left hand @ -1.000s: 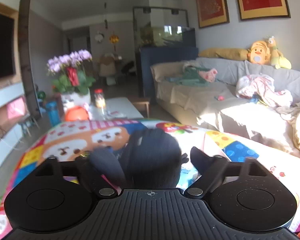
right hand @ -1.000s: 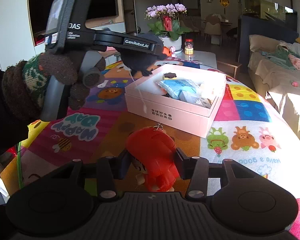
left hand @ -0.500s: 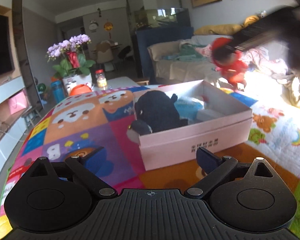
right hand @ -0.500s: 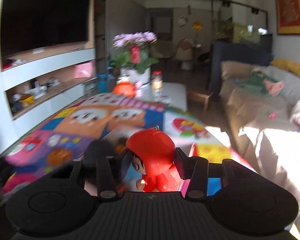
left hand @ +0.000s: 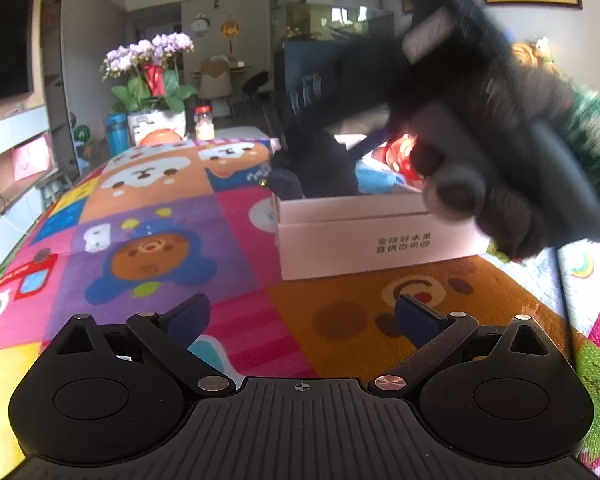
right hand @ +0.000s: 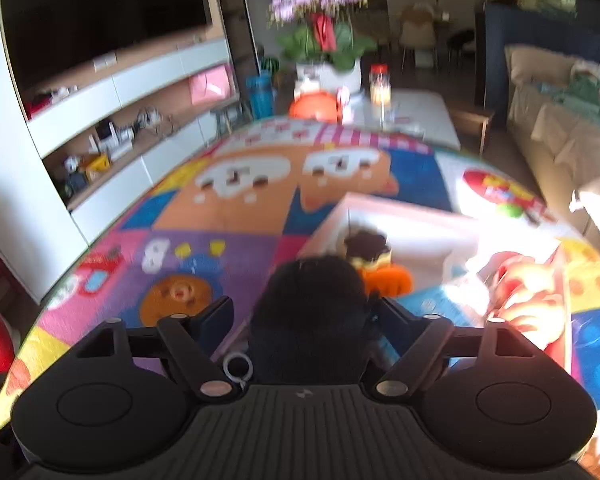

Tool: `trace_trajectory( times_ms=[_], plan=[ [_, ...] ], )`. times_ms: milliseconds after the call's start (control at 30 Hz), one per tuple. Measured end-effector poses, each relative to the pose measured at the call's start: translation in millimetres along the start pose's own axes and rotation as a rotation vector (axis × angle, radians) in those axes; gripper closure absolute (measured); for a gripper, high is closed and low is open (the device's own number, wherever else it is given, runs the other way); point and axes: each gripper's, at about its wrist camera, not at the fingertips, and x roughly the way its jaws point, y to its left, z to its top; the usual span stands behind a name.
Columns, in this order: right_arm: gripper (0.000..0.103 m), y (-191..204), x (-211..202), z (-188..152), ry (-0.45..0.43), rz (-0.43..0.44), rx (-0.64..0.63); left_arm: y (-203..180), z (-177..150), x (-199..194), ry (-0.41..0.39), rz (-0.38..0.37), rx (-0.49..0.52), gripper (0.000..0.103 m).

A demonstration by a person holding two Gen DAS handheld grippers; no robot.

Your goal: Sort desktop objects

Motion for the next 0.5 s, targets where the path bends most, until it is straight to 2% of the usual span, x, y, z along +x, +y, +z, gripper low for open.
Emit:
trace_trajectory(
  times_ms=[100,167,200,233,300,400,500],
  plan=[
    [0.040,-11.2,-8.6,-4.7,-0.028,-0.001,-0.007,8.1,0.1,-6.8,-0.019,0.009,-0.032,0.001],
    [0.042,-15.3,-23.3,-3.3,-0.113,-0.093,-0.047,12.5,1.8,-8.6,-0.028,0.015,-0.059,0.001],
    [0.049,-12.1,-30.3,-3.9,-0.173,-0.143,-0.103,13.4,3.0,-8.6,-0.033,0.018,-0.067,0.001],
    [0.067,-5.9,-36.6,-6.0,-0.229,-0.196,-0.173,13.7,3.8,-8.4,-0.038,0.019,-0.072,0.001],
    [0.068,7.4,-38.6,-9.7,-0.268,-0.279,-0.294,13.4,5.3,-7.6,-0.042,0.017,-0.075,0.001],
    [0.067,13.5,-33.6,-16.4,-0.211,-0.190,-0.324,11.1,5.1,-7.2,-0.037,0.010,-0.064,0.001],
    [0.059,15.5,-39.0,-24.9,-0.167,-0.115,-0.309,10.7,3.9,-8.5,-0.030,0.013,-0.050,0.001]
  ],
)
